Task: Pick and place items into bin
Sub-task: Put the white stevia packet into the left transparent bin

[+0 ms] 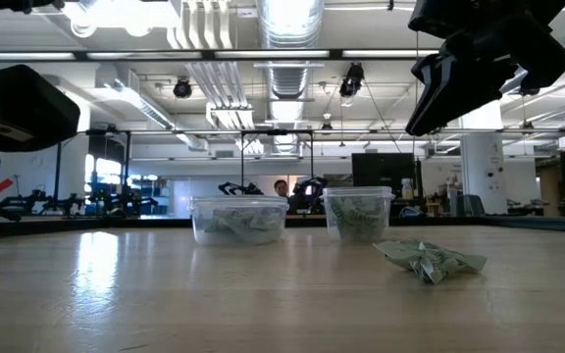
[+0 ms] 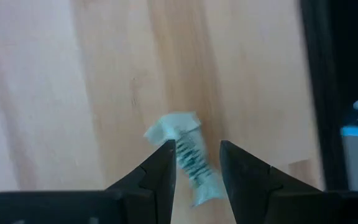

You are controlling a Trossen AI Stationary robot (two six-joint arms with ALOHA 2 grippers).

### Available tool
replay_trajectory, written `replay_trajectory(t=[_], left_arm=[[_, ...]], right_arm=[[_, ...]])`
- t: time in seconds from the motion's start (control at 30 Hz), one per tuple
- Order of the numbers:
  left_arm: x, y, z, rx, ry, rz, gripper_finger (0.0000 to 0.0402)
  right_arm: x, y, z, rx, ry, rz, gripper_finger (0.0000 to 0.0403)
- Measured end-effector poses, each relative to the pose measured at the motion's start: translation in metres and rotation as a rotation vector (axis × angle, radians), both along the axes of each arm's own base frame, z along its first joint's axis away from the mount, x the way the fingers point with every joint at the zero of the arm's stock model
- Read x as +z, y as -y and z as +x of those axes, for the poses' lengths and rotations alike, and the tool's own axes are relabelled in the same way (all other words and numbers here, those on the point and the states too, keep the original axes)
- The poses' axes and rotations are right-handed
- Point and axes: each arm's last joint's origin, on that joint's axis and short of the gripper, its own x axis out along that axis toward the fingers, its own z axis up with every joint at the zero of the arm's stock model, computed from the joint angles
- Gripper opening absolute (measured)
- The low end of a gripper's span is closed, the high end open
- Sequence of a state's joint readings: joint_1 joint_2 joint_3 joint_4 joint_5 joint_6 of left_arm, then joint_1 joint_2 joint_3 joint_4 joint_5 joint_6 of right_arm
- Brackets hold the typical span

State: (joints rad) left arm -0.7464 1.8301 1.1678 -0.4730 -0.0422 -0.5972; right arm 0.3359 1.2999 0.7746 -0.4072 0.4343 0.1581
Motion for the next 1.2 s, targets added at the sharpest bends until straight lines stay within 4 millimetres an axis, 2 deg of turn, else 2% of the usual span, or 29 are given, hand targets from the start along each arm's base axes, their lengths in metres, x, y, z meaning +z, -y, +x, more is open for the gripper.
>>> replay_trajectory(t=[0.4,0.77,1.2], left_arm=[[-0.0039,-0.0032,-0.0021,0.01,-0.005,0.037,0.0107],[-0.0052,-0.0041,-0.0027,0.014,-0.002,0.048,0.0105],[-0.0094,-0.006,-0.0051,0.005,-0.018,0.054,0.0029]], right_arm=[[-0.0002,0.0,0.0,0.0,0.0,0.0,0.0068],[-0.0013,0.0002,-0.0006,0.0,-0.004,-0.001,0.0079],[-0.0019,0.0003,-0.0009,0.0,-0.005,-0.002,0.007]])
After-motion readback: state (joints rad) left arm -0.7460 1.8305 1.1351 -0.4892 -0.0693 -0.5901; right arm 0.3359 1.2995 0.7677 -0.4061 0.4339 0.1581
